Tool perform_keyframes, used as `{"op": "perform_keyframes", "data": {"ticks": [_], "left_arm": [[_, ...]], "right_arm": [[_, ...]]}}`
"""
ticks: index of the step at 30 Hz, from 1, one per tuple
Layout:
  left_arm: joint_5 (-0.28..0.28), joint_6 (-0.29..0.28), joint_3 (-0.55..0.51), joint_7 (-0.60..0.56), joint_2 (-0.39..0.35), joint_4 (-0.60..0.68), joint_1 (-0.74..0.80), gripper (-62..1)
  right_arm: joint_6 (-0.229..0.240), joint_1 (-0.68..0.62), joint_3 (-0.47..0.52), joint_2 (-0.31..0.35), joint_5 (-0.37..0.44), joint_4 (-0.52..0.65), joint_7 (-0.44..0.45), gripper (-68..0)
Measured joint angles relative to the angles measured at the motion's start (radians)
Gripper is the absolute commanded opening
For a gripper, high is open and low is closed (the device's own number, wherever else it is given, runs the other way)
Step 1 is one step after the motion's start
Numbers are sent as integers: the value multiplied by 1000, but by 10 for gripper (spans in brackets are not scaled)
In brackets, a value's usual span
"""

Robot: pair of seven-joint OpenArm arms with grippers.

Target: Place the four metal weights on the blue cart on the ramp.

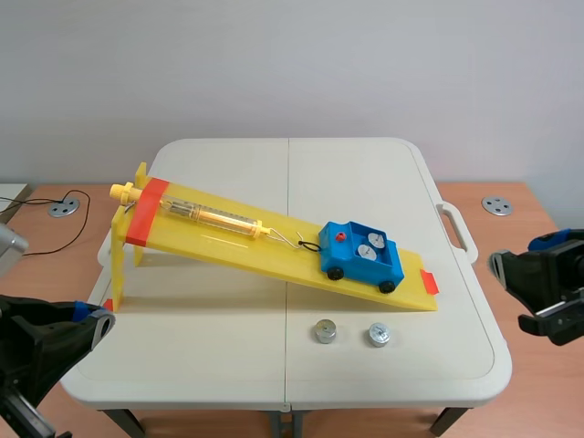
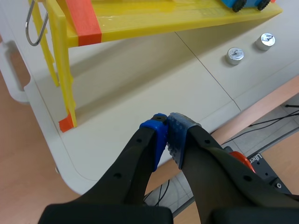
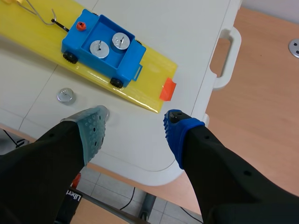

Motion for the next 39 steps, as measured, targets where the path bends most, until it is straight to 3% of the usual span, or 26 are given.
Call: {"op": "perform_keyframes", "data": {"ticks": [8,14,23,31,39], "left_arm": [[0,0,0,0,0,0,0,-573],[0,0,0,0,0,0,0,-573],[0,0,0,0,0,0,0,-573],[0,0,0,0,0,0,0,-573],[0,0,0,0,0,0,0,-573]], "right_arm": [[-1,26,-128,-7,-84,-42,27,-380],[-5,106,-264,-50,-183,-159,55,-380],[-52,244,-426,-110,-332,-358,121,-380],[-106,330,-521,-153,-442,-509,180,-381],[-132,401,-569,-211,-486,-645,213,-385]]}}
